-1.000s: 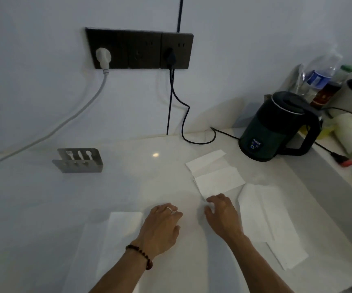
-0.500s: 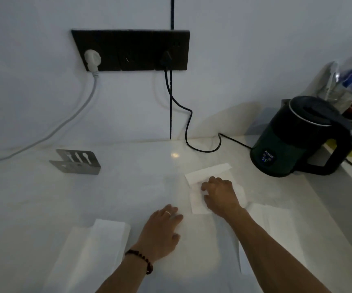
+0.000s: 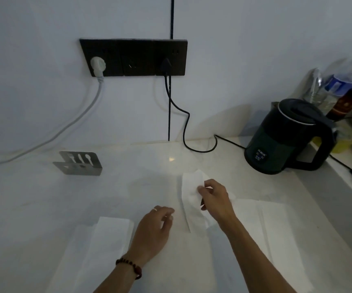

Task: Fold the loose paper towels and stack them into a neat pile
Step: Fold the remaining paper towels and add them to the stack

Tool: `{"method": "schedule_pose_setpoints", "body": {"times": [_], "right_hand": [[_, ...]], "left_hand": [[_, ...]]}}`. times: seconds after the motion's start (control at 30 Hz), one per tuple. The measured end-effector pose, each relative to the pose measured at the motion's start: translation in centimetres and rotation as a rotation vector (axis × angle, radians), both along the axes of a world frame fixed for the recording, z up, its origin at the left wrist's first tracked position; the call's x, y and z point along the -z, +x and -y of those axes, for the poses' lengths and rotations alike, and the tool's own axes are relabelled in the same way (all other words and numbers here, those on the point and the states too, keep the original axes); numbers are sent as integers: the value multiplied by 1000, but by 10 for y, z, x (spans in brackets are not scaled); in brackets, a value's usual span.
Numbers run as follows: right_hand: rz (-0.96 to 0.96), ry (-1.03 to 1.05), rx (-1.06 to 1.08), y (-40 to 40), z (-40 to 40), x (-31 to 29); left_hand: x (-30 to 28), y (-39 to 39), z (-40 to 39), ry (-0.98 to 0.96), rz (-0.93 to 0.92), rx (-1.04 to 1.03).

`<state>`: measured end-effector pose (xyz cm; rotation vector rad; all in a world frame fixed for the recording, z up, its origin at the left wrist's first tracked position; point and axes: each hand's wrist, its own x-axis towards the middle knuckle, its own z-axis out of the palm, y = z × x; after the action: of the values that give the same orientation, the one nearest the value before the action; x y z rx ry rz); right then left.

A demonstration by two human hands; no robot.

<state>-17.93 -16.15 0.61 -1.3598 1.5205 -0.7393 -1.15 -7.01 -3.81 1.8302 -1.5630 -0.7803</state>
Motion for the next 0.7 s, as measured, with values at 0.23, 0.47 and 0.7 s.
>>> {"method": "schedule_pose_setpoints", "body": {"times": [0.23, 0.47, 0.7], "right_hand": [[278, 86, -52, 37, -61, -12], [507, 225, -90, 63, -101, -7], [191, 94, 346, 55, -118, 7]], "left_hand": [[-38, 10, -7, 202, -565, 96], [-44, 35, -24, 188, -499, -141], [-57, 69, -34, 309, -759, -150]]}}
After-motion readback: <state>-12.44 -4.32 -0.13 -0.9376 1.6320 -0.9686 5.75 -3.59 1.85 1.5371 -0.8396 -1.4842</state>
